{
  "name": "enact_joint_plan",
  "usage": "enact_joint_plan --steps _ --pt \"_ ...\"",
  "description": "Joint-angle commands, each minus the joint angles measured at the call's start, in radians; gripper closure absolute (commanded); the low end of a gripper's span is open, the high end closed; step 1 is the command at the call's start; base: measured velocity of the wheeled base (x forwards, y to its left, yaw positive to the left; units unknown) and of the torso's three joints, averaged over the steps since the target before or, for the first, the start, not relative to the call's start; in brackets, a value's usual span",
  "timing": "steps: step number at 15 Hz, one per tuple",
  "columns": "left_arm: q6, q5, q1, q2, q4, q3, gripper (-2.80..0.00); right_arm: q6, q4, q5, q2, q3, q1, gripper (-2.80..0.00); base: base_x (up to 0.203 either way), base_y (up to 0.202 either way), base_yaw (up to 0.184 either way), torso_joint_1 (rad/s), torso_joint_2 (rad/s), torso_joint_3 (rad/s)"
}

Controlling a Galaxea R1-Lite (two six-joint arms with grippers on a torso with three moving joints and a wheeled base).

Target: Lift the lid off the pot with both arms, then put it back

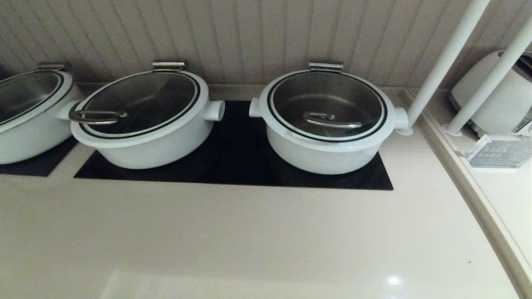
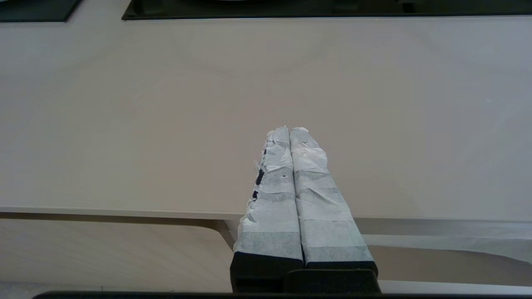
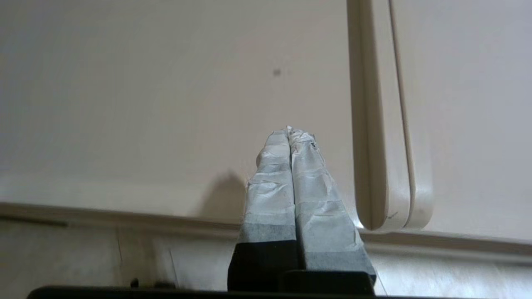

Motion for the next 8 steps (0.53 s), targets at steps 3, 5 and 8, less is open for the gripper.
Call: enact_joint_plan --steps 3,5,8 --pt "0.000 0.000 0.000 0.000 0.000 0.000 0.00 0.022 -0.003 -0.002 -0.184 0.002 0.010 0.00 0.000 0.000 0.000 0.000 0.00 0.000" --pt "0.000 0.000 0.001 0.000 0.000 0.000 0.00 0.030 -0.004 -0.003 -0.195 0.002 0.011 0.00 0.000 0.000 0.000 0.000 0.00 0.000" --pt "0.000 0.000 0.000 0.000 0.000 0.000 0.00 0.030 -0.004 -0.003 -0.195 0.002 0.011 0.00 0.000 0.000 0.000 0.000 0.00 0.000"
